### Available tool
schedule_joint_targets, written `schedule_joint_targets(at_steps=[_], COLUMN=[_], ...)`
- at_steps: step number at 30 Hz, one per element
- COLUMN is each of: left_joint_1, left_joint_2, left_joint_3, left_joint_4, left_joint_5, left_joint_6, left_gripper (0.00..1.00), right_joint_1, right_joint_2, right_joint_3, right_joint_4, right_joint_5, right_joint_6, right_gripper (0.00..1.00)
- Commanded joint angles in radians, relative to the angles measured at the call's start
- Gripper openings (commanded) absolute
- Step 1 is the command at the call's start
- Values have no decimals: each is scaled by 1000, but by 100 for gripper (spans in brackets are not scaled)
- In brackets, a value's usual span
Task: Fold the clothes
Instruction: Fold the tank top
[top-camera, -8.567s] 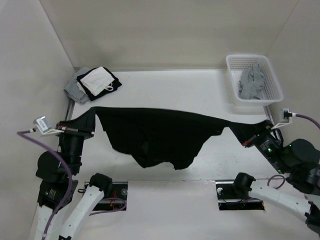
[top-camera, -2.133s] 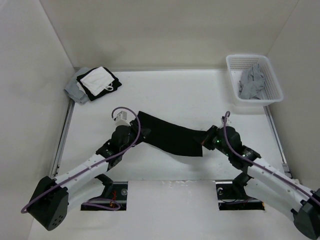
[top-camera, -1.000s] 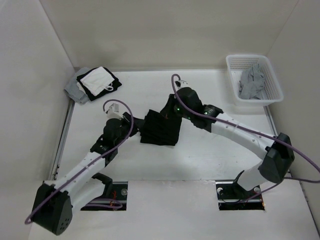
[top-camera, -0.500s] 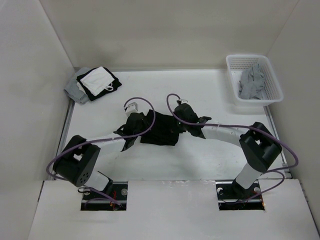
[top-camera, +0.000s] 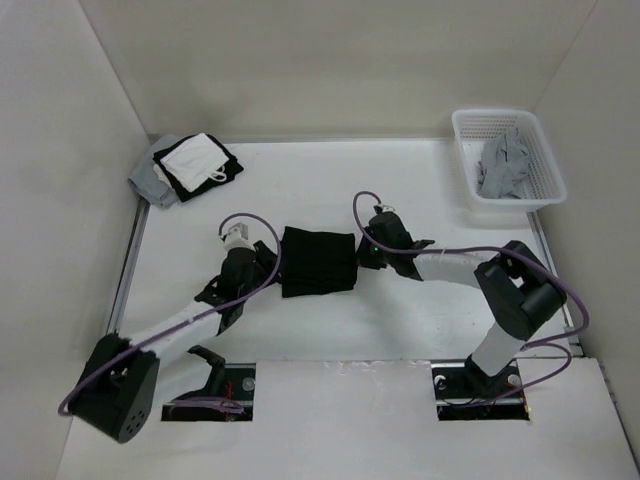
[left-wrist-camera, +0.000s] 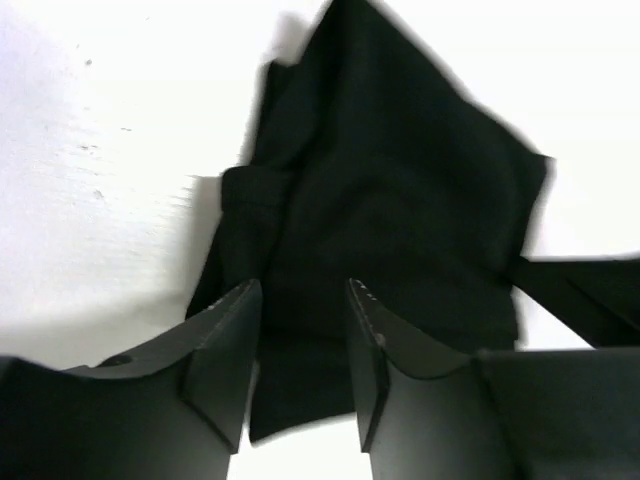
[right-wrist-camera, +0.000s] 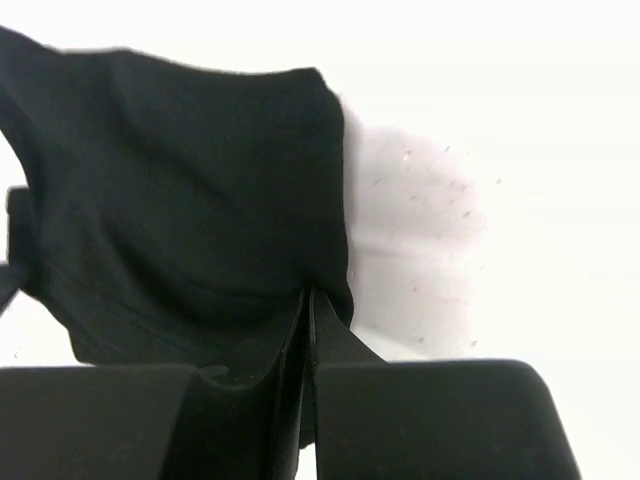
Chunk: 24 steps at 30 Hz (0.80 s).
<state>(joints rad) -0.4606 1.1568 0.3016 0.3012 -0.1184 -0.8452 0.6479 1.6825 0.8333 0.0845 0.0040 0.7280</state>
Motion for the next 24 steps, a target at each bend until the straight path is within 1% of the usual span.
schedule_joint_targets(at_steps=[1, 3, 6, 8, 12, 15, 19, 21, 24], left_joint_1=[-14, -23, -46, -65, -103, -88, -14, 13, 29], left_joint_2=[-193, -281, -368, -384, -381, -370, -384, -394, -423], left_joint_3=[22, 53, 97, 117, 163, 195, 220, 226, 225], left_joint_4=[-98, -178, -247, -263, -280, -330, -419, -464, -499], left_joint_5=[16, -6, -59, -93, -148, -155, -148, -147, -155], left_joint_6=[-11, -2, 26, 55, 130, 158, 150, 138, 120], left_gripper=[39, 39, 40, 40, 41, 44, 48, 50, 52], right_joint_1=[-14, -9, -8, -14, -41, -73, -93, -93, -101], right_joint_2=[-53, -133, -280, -357, -466, -501, -526, -532, -549], right_joint_3=[-8, -20, -49, -72, -137, -186, -308, -358, -387], right_joint_4=[66, 61, 58, 64, 125, 175, 315, 374, 409], right_joint_5=[-15, -21, -18, -7, 66, 131, 240, 257, 275], right_joint_6=[-7, -16, -36, -53, -93, -110, -69, -42, -39], right_gripper=[10, 19, 38, 46, 58, 64, 71, 72, 73])
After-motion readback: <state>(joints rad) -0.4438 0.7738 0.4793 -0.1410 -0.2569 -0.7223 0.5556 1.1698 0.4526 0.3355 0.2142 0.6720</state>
